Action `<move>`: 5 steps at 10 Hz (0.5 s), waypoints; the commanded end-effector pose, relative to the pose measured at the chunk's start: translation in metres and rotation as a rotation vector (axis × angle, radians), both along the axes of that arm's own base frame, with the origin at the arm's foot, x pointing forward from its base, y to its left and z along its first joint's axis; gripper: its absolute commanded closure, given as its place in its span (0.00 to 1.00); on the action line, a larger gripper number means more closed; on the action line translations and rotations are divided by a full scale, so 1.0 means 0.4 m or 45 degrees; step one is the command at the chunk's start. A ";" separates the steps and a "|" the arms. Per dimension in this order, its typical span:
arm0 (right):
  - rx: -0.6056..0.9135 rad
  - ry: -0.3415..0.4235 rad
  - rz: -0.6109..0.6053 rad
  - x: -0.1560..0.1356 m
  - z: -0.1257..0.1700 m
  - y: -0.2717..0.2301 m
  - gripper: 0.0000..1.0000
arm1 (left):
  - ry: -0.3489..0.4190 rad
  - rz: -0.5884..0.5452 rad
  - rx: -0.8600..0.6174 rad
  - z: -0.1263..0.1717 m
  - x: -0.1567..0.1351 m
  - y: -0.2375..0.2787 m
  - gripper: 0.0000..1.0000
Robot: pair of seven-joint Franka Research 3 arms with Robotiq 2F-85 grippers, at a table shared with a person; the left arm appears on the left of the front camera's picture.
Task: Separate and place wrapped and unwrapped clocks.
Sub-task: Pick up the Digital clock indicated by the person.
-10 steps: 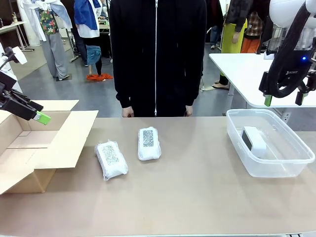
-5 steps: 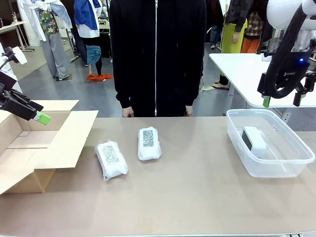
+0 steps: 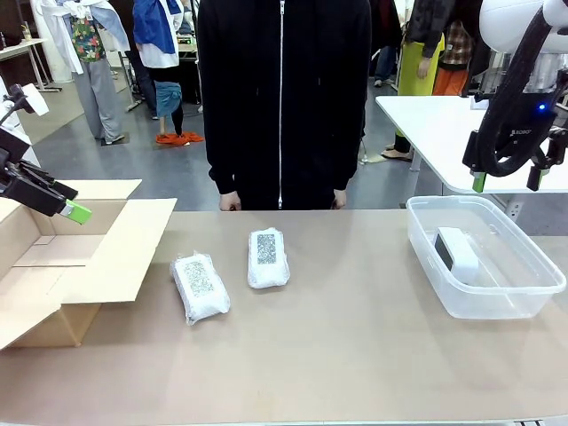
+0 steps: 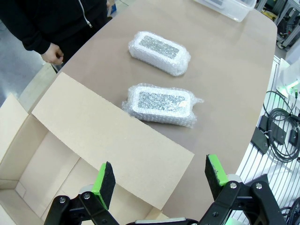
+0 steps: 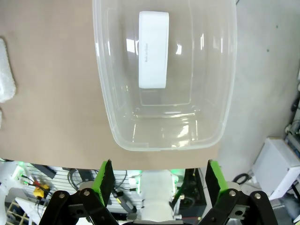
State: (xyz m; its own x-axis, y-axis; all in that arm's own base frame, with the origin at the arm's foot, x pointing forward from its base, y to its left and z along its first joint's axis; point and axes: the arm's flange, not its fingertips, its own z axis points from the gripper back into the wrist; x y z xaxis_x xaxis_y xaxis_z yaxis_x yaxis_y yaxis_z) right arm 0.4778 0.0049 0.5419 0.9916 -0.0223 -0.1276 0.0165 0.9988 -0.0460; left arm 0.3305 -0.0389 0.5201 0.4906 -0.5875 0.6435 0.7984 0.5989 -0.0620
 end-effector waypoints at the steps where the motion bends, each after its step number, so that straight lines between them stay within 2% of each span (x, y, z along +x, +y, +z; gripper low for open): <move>1: 0.002 0.007 0.018 0.006 0.005 -0.003 0.00 | -0.004 -0.017 -0.020 -0.002 0.004 0.001 0.00; 5: 0.000 0.000 0.000 0.000 0.000 0.000 0.00 | -0.004 -0.017 -0.020 -0.002 0.004 0.001 0.00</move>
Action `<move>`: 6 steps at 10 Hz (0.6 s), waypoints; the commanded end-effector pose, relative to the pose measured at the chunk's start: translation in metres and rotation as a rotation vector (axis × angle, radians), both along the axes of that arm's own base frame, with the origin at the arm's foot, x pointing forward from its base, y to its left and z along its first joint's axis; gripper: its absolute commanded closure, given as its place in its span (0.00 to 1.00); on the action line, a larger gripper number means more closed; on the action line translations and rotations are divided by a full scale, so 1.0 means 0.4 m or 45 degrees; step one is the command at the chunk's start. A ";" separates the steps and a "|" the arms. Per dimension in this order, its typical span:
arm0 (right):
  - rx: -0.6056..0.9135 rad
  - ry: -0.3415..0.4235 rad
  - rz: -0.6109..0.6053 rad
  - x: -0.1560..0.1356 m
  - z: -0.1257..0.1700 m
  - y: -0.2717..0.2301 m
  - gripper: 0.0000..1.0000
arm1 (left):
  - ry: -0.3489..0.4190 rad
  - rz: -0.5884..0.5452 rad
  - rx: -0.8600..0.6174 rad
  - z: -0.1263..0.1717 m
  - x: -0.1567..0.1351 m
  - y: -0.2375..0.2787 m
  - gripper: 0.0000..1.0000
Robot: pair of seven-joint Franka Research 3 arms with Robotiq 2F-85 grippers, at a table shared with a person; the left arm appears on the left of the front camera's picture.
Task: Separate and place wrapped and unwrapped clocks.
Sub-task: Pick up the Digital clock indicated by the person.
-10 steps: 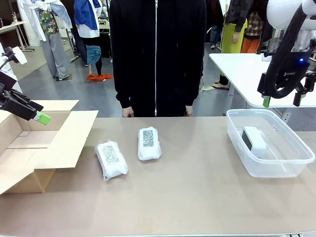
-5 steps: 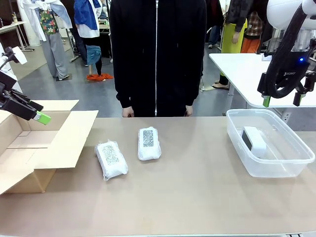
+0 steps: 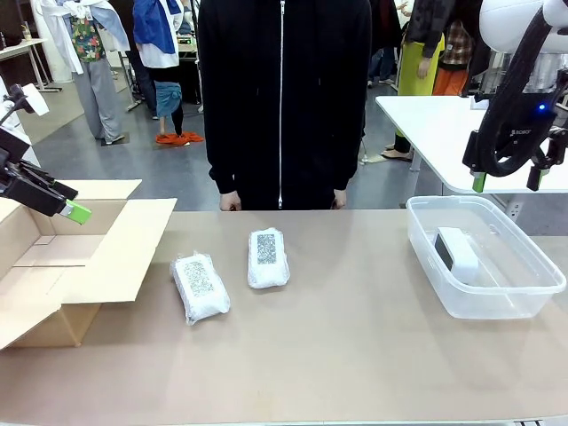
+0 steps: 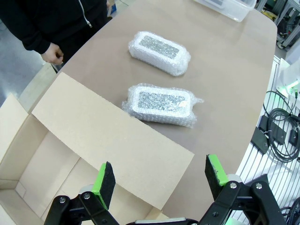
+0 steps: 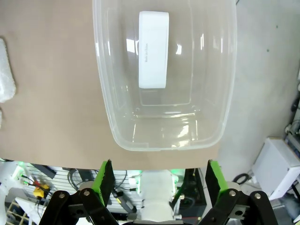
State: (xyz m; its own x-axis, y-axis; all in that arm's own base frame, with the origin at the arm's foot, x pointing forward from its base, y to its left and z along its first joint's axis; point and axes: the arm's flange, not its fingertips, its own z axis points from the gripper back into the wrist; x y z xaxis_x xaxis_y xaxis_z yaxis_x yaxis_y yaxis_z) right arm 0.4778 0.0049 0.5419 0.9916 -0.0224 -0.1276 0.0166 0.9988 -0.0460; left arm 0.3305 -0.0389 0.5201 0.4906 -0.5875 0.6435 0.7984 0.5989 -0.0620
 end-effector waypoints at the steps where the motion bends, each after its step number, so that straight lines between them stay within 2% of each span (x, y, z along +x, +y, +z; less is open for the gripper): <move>1: 0.079 -0.069 0.201 -0.002 -0.008 0.062 0.00 | -0.004 -0.017 -0.020 -0.002 0.004 0.001 0.00; 3: 0.164 -0.207 0.544 -0.033 -0.016 0.199 0.00 | -0.004 -0.017 -0.020 -0.002 0.004 0.001 0.00; 6: 0.456 -0.488 1.003 -0.091 -0.002 0.305 0.00 | -0.004 -0.017 -0.020 -0.002 0.004 0.001 0.00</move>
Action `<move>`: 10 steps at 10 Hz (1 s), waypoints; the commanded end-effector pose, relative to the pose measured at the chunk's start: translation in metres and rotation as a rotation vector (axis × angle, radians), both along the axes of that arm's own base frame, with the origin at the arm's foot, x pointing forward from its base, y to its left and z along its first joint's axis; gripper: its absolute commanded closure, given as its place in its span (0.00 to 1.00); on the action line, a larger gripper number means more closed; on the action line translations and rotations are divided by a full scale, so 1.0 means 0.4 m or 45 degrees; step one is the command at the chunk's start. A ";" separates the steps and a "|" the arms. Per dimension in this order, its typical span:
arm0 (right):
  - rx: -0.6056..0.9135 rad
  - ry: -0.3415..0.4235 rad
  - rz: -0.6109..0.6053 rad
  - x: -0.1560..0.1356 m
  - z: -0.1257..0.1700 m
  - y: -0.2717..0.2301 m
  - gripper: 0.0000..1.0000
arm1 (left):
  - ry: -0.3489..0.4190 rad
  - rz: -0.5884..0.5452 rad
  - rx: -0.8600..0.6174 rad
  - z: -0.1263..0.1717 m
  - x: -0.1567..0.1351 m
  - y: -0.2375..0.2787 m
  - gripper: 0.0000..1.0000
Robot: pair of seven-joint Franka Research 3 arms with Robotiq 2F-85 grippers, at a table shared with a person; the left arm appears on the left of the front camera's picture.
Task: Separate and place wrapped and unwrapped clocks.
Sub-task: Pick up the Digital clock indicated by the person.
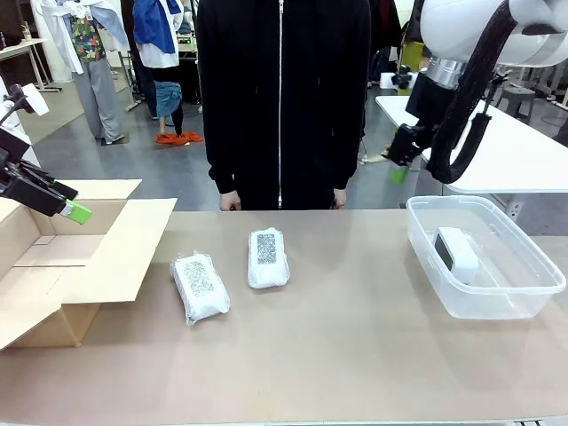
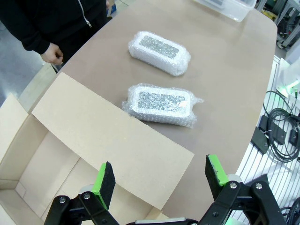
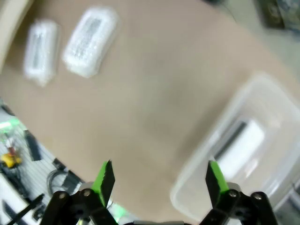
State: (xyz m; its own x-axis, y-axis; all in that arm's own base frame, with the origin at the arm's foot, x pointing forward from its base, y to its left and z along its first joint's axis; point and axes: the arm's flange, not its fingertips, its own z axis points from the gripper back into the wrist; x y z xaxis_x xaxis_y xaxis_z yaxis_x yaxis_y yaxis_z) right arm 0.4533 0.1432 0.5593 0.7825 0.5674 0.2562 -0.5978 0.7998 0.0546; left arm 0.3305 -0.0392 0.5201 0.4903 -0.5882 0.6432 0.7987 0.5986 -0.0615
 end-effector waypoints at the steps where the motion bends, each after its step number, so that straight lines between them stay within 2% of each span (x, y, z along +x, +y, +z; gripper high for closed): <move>1: 0.180 -0.027 0.321 -0.036 -0.057 -0.032 0.00 | -0.004 -0.016 -0.021 -0.002 0.004 0.002 0.00; 3: 0.267 -0.069 0.495 -0.060 -0.080 -0.037 0.00 | -0.004 -0.016 -0.021 -0.002 0.004 0.002 0.00; 4: 0.341 -0.160 0.495 -0.077 -0.086 -0.039 0.00 | -0.004 -0.016 -0.021 -0.002 0.004 0.002 0.00; 5: 0.377 -0.206 0.546 -0.105 -0.090 -0.036 0.00 | -0.004 -0.016 -0.021 -0.002 0.004 0.002 0.00; 6: 0.375 -0.186 0.609 -0.138 -0.092 -0.043 0.00 | -0.004 -0.016 -0.021 -0.002 0.004 0.002 0.00; 7: 0.409 -0.210 0.624 -0.163 -0.084 -0.047 0.00 | -0.004 -0.016 -0.021 -0.002 0.004 0.002 0.00; 8: 0.456 -0.238 0.568 -0.187 -0.077 -0.052 0.00 | -0.004 -0.016 -0.021 -0.002 0.004 0.002 0.00; 10: 0.475 -0.340 0.529 -0.252 -0.071 -0.058 0.00 | -0.004 -0.016 -0.021 -0.002 0.004 0.002 0.00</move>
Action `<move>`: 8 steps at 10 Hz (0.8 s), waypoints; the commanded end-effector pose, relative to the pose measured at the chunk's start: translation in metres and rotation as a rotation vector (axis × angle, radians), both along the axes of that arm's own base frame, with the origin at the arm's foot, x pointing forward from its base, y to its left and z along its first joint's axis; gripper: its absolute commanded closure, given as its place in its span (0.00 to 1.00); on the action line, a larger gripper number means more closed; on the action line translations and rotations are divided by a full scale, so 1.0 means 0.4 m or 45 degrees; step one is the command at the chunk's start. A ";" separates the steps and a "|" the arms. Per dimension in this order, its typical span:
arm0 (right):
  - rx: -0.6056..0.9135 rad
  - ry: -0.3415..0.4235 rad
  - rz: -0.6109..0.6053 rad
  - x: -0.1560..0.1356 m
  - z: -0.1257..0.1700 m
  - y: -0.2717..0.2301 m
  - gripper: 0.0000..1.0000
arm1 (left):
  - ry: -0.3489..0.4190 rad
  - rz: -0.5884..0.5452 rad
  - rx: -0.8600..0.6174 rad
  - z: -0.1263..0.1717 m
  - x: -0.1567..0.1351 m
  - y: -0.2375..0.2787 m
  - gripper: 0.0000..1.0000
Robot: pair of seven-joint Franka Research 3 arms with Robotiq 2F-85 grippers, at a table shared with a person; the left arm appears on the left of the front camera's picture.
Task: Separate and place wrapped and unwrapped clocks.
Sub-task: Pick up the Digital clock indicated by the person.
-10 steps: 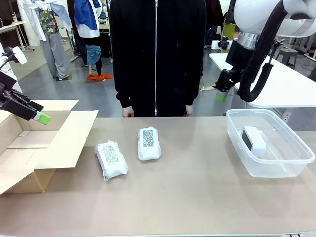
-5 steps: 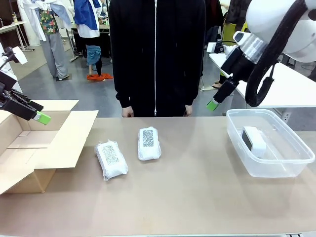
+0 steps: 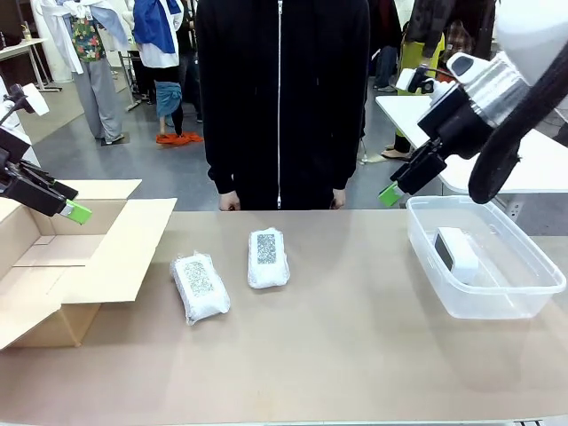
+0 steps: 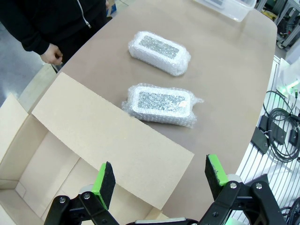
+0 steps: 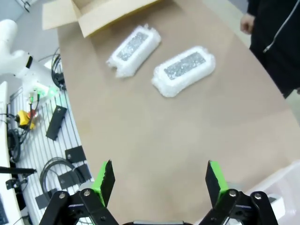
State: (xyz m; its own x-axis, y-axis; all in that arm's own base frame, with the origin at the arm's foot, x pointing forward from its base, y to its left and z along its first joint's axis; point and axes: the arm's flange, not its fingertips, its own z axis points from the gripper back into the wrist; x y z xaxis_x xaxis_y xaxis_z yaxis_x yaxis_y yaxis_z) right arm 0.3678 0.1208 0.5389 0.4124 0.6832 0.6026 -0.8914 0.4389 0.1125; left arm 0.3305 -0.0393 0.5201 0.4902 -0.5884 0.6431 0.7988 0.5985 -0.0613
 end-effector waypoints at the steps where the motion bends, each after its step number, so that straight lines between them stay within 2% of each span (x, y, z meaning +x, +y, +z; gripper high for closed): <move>1: 0.084 -0.063 -0.056 -0.058 -0.019 -0.016 0.00 | -0.004 -0.016 -0.021 -0.002 0.004 0.002 0.00; 3: 0.117 -0.052 -0.052 -0.063 -0.015 -0.021 0.00 | -0.004 -0.016 -0.021 -0.002 0.004 0.002 0.00; 4: 0.168 -0.069 -0.115 -0.051 -0.012 -0.016 0.00 | -0.004 -0.016 -0.021 -0.002 0.004 0.002 0.00; 5: 0.060 -0.049 -0.042 -0.063 0.005 -0.030 0.00 | -0.004 -0.016 -0.021 -0.002 0.004 0.002 0.00; 8: 0.060 -0.049 -0.042 -0.063 0.005 -0.030 0.00 | -0.004 -0.016 -0.021 -0.002 0.004 0.002 0.00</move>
